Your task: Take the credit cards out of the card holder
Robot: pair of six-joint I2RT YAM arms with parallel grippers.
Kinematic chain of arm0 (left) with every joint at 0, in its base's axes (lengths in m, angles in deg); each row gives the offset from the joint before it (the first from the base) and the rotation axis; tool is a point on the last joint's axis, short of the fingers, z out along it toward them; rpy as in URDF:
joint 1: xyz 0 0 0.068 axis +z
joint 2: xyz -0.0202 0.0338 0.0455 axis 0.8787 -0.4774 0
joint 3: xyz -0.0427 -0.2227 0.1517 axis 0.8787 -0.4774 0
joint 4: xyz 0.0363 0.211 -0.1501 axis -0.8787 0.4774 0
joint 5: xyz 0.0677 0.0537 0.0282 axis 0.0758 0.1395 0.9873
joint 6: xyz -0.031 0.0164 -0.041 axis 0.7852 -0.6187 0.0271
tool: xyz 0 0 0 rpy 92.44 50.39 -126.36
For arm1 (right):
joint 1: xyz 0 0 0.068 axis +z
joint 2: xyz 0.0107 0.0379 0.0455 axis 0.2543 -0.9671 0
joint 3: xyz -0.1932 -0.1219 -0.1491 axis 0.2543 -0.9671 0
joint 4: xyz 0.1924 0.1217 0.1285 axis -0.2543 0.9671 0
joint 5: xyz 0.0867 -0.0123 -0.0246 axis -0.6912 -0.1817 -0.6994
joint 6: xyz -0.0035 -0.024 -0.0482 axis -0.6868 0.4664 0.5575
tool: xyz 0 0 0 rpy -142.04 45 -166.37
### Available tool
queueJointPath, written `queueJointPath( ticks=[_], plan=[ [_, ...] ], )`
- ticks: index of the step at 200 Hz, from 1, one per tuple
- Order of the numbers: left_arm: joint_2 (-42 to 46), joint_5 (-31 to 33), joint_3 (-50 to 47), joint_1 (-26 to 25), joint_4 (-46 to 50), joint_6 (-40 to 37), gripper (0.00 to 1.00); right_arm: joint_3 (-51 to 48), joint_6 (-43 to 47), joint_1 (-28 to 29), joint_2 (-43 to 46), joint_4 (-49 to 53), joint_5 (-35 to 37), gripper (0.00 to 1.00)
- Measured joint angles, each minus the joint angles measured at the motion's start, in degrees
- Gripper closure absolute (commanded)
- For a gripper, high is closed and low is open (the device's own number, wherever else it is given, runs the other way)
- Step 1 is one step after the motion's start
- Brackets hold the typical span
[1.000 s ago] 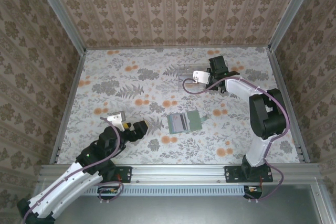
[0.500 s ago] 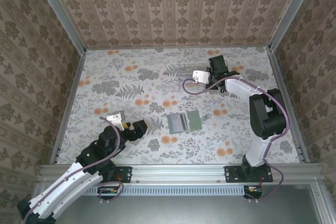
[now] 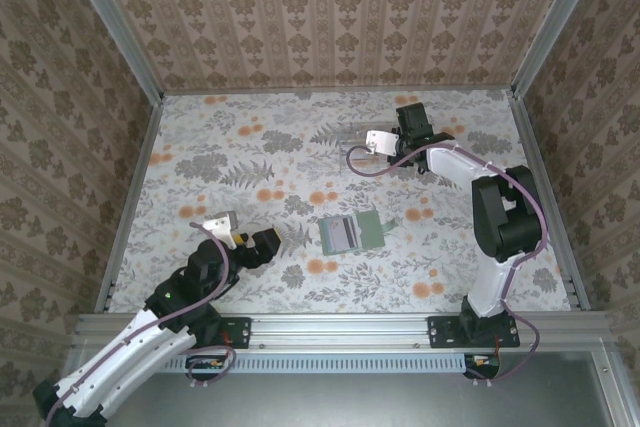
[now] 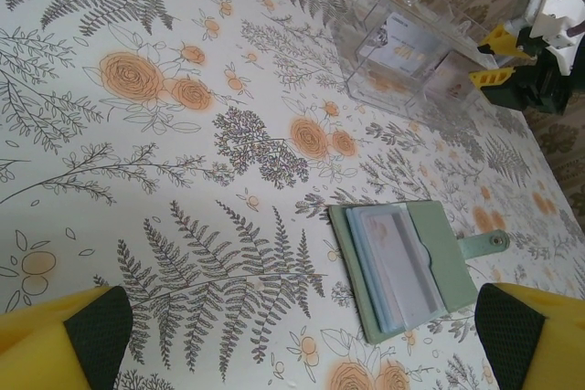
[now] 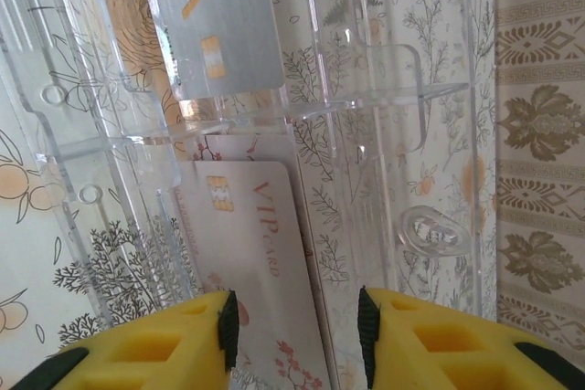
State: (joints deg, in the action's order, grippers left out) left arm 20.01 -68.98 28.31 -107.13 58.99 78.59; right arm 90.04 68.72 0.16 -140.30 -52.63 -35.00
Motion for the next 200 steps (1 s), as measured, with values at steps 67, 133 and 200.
queueJointPath(
  ticks=[67, 133, 200],
  plan=[
    [0.0, 0.0, 0.0, 0.2, 0.2, 0.0, 0.0, 0.6, -0.8, 0.3, -2.0, -3.1, 2.6, 0.57],
    [0.0, -0.5, -0.3, 0.4, 0.2, 0.0, 0.0, 0.9, -4.2, 0.4, -1.8, -4.1, 3.2, 0.57],
    [-1.7, -2.1, -1.0, 0.5, -1.4, 0.0, 0.0, 2.6, -32.9, 1.7, 6.9, -3.2, 3.9, 0.55]
  ],
)
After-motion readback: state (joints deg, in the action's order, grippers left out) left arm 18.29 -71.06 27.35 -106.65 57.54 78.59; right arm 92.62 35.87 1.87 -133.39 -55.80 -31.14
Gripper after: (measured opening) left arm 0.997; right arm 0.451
